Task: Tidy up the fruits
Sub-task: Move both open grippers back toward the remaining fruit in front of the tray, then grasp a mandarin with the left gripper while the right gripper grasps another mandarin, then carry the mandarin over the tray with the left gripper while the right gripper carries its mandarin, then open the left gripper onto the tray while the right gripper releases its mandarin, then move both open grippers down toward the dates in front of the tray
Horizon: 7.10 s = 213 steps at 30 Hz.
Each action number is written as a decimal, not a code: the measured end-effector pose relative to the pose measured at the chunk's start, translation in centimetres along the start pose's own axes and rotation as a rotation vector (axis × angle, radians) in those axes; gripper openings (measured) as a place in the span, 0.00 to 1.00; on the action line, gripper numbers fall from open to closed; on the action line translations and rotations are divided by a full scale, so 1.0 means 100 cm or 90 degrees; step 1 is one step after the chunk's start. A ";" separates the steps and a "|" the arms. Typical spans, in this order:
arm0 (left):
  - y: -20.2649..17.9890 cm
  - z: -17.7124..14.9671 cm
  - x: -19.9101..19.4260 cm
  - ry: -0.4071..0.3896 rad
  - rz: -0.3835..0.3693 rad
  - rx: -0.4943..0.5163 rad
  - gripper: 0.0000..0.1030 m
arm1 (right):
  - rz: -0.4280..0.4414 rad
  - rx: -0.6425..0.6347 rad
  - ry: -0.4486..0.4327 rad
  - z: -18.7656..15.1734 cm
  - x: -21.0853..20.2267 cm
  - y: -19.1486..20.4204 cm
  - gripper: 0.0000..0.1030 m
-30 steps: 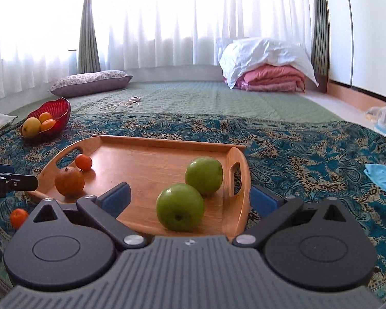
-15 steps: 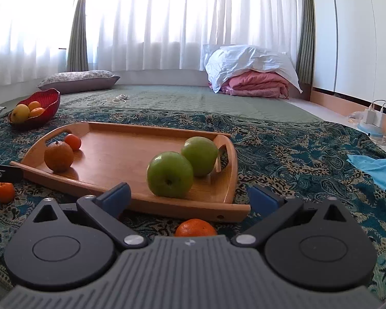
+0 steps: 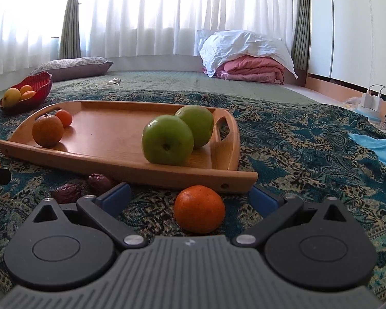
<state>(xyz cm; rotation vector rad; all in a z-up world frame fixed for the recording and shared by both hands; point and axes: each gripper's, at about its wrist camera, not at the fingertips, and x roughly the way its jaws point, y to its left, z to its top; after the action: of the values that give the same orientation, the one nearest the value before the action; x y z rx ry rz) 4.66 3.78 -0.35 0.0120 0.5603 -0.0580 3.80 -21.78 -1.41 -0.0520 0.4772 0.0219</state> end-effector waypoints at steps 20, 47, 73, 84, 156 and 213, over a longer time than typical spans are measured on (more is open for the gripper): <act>0.002 -0.010 0.003 -0.011 0.008 -0.014 0.61 | 0.007 -0.003 0.031 -0.007 0.014 0.000 0.95; 0.000 0.003 -0.011 -0.034 0.027 -0.008 0.31 | -0.022 -0.004 -0.011 0.005 -0.009 -0.001 0.42; 0.009 0.145 0.061 -0.013 -0.029 -0.054 0.31 | -0.005 0.029 0.042 0.124 0.067 -0.015 0.42; 0.009 0.168 0.125 0.063 -0.035 -0.072 0.31 | -0.005 -0.002 0.093 0.144 0.114 -0.003 0.42; 0.005 0.167 0.135 0.081 -0.020 -0.018 0.68 | 0.029 0.011 0.157 0.148 0.135 0.000 0.78; -0.086 0.031 0.008 0.097 -0.246 0.063 0.24 | 0.113 -0.137 0.034 0.021 -0.018 0.032 0.42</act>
<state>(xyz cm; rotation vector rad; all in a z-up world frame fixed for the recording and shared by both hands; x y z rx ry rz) 6.52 -4.88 1.89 0.0051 0.7062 -0.4642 3.06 -18.52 1.10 -0.2221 0.5305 0.2473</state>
